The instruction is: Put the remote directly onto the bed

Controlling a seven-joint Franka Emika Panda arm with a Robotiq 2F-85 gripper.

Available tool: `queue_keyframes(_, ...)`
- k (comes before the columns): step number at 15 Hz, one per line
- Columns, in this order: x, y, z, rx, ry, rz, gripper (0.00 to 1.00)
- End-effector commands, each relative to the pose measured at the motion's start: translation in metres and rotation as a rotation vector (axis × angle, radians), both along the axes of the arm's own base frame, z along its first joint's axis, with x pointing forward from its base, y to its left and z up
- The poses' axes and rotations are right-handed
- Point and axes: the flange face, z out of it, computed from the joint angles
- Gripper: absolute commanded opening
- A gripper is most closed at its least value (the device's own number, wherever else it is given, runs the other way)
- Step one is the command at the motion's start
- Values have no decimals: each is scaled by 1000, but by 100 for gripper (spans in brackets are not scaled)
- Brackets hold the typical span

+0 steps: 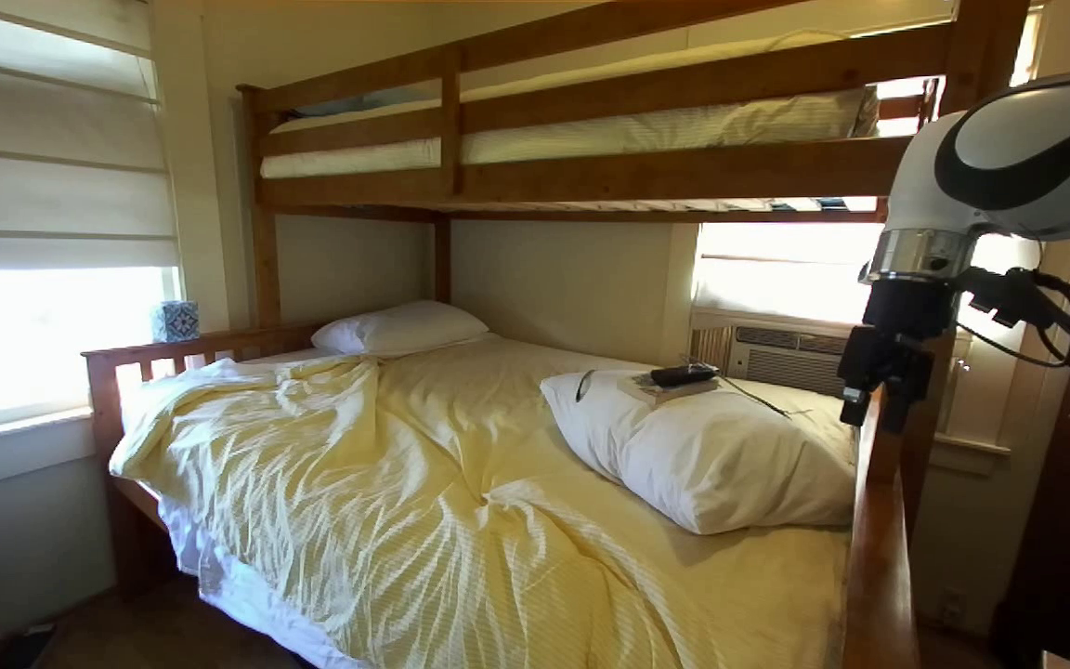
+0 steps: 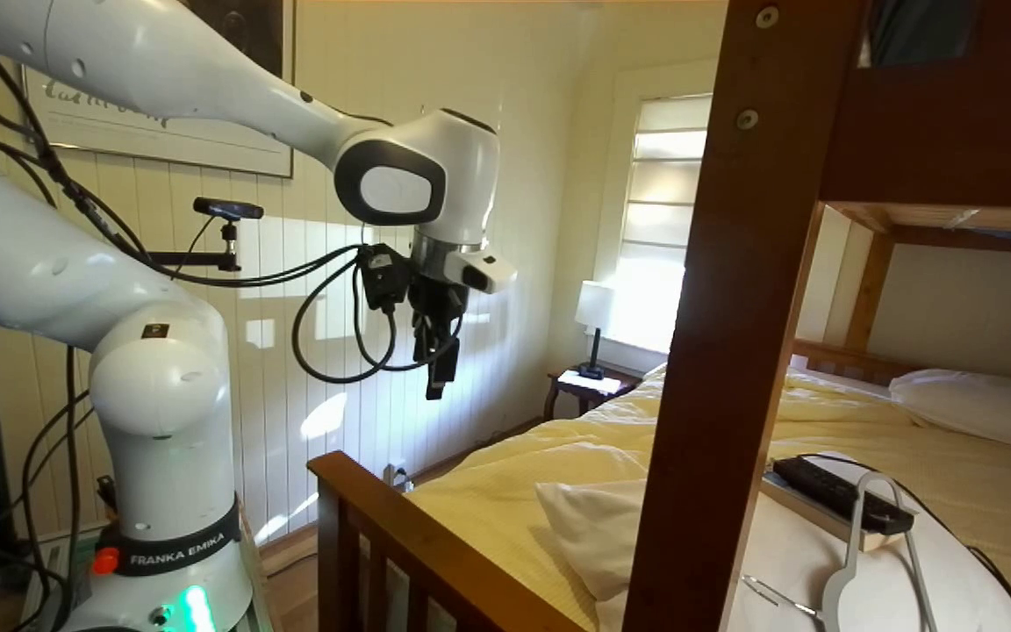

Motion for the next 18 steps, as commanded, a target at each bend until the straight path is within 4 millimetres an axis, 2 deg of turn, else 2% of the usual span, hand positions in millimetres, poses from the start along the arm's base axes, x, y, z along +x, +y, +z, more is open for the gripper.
queue_keyframes(1, 0, 0, 0, 0, 1, 0, 100)
queue_keyframes(7, 0, 0, 0, 0, 1, 0, 100)
queue_keyframes(11, 27, -18, 8, -35, -27, -233, 100)
queue_keyframes(12, 57, 28, 17, -36, -55, -276, 100)
queue_keyframes(14, 86, 47, 30, -57, -127, -376, 100)
queue_keyframes(18, 153, 106, 47, -139, -266, -540, 100)
